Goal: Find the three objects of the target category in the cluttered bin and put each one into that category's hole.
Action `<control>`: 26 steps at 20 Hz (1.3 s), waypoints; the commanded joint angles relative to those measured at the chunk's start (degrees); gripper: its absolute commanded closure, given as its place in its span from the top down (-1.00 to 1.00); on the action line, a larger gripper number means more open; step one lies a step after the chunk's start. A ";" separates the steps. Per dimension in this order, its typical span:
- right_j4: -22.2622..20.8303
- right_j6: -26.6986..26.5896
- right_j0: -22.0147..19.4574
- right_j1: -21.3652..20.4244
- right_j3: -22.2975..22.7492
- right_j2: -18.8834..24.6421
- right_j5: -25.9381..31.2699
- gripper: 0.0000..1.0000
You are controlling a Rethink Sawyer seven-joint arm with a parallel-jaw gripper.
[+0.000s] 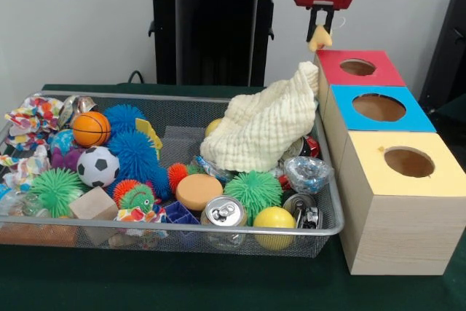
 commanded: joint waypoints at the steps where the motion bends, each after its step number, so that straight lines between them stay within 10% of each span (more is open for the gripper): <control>1: 5.03 4.98 0.85 -1.50 -5.22 0.34 7.51 -1.00; 26: 8.88 2.99 5.21 5.08 -14.15 -1.50 7.44 -1.00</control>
